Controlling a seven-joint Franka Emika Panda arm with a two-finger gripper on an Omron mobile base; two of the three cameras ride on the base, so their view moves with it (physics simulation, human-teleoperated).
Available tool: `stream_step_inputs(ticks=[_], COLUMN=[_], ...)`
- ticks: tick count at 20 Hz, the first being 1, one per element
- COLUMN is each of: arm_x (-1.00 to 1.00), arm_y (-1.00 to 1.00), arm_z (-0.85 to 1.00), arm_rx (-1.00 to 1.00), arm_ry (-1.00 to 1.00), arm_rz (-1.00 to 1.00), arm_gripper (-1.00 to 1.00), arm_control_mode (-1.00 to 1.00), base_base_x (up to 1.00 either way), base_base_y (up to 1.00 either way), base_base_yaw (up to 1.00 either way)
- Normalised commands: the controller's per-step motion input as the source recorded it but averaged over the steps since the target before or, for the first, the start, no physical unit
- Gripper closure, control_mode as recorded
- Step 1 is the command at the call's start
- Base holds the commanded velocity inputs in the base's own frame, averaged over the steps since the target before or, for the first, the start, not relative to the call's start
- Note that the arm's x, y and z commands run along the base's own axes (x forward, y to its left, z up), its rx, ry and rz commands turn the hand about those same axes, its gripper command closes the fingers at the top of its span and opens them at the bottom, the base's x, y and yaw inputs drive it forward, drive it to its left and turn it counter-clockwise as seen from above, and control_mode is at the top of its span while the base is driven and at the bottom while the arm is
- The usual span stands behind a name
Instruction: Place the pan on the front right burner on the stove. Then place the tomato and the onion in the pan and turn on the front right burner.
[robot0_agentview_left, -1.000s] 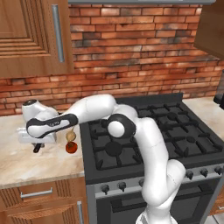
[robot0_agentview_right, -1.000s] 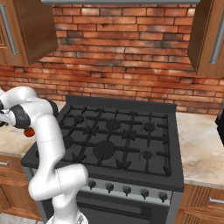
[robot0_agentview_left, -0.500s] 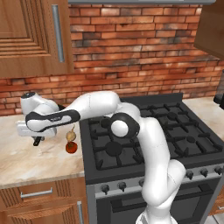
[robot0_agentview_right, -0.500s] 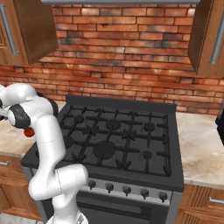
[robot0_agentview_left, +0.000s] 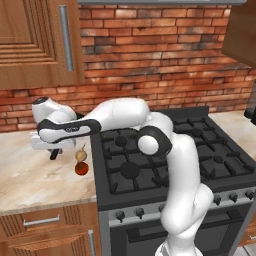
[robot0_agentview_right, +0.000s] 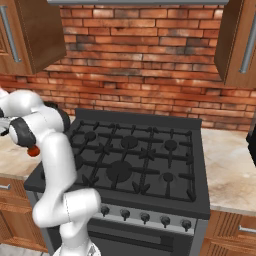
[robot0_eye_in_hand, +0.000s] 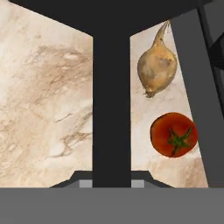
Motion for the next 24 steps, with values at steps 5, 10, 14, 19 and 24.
stream_step_inputs(ticks=[5, 10, 14, 19, 24], arm_x=[-0.38, -0.4, -0.3, -0.08, -0.01], arm_y=[-0.75, -0.86, -0.91, -0.76, -0.63], arm_z=[0.0, 0.0, 0.04, 0.05, 0.03], arm_rx=[0.0, 0.08, 0.16, 0.13, 0.04], arm_ry=[-0.1, -0.08, -0.02, 0.0, 0.0], arm_rz=[0.0, 0.0, 0.0, -0.02, -0.08], arm_gripper=[1.0, 1.0, 1.0, 1.0, 1.0], arm_control_mode=[-1.0, -1.0, -1.0, -1.0, -1.0], base_base_x=[0.0, 0.0, 0.0, 0.0, 0.0], base_base_y=[0.0, 0.0, 0.0, 0.0, 0.0], base_base_yaw=[0.0, 0.0, 0.0, 0.0, 0.0])
